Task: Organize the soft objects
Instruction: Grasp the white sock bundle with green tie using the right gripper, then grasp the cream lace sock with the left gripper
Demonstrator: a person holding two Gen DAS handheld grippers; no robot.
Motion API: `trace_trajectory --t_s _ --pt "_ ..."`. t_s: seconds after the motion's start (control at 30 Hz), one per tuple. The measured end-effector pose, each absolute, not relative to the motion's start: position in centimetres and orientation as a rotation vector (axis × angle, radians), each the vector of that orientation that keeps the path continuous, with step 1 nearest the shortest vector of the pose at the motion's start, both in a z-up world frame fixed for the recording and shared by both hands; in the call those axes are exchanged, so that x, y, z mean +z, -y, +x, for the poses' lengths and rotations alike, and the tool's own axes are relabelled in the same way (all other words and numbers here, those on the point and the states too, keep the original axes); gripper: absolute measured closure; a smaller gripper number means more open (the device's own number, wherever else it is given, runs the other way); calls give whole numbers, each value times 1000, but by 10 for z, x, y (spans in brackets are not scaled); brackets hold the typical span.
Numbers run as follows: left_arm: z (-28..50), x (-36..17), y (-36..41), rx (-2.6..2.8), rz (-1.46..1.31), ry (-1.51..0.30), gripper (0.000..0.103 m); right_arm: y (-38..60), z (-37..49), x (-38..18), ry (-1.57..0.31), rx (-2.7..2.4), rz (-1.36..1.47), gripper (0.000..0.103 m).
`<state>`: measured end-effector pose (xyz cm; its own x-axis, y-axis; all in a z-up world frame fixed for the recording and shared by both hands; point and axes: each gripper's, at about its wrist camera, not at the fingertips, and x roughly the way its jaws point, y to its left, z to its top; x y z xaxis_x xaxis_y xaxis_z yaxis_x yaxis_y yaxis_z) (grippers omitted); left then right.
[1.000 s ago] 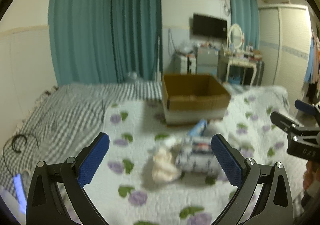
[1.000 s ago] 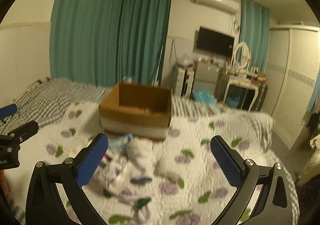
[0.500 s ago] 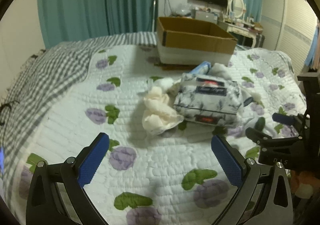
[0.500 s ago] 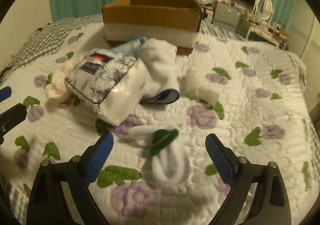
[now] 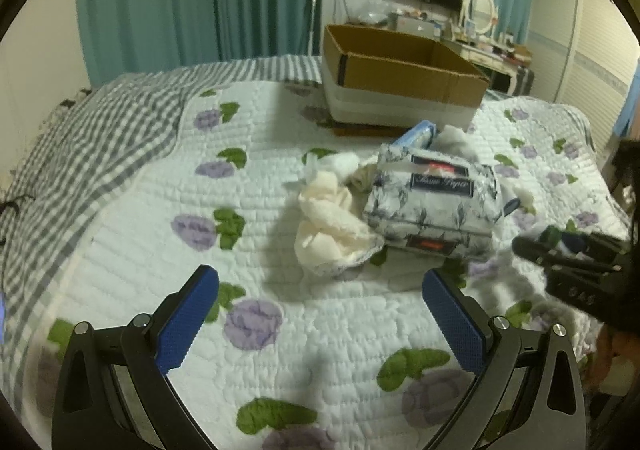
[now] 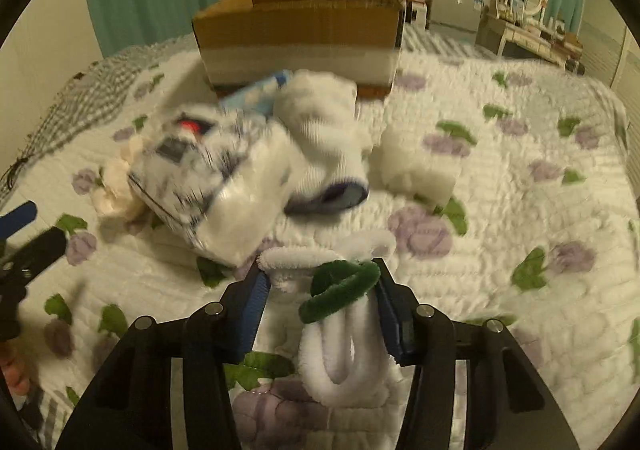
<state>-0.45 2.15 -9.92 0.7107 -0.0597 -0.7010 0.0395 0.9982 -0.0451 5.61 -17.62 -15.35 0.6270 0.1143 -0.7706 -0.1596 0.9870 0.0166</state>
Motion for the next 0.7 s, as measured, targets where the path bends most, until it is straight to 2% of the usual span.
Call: trace_trajectory --t_s 0.23,0.33,0.4,0.43,0.47,0.7 --pt "25 -101 -24 -34 7 -789 1 177 77 -122 -807 175 -97 53" --pt "40 -115 -25 -30 -13 -822 12 178 88 -122 -801 178 -104 53" --pt "47 -121 -23 -37 -6 -831 13 181 93 -124 -805 180 -98 53" --pt "51 -125 -22 -37 2 -838 19 183 96 -127 -811 181 -92 53" --pt "55 -128 -21 -36 11 -843 29 185 98 -129 -815 181 -87 53" --pt "73 -144 -12 -136 -22 -910 69 194 100 -137 -836 185 -64 53"
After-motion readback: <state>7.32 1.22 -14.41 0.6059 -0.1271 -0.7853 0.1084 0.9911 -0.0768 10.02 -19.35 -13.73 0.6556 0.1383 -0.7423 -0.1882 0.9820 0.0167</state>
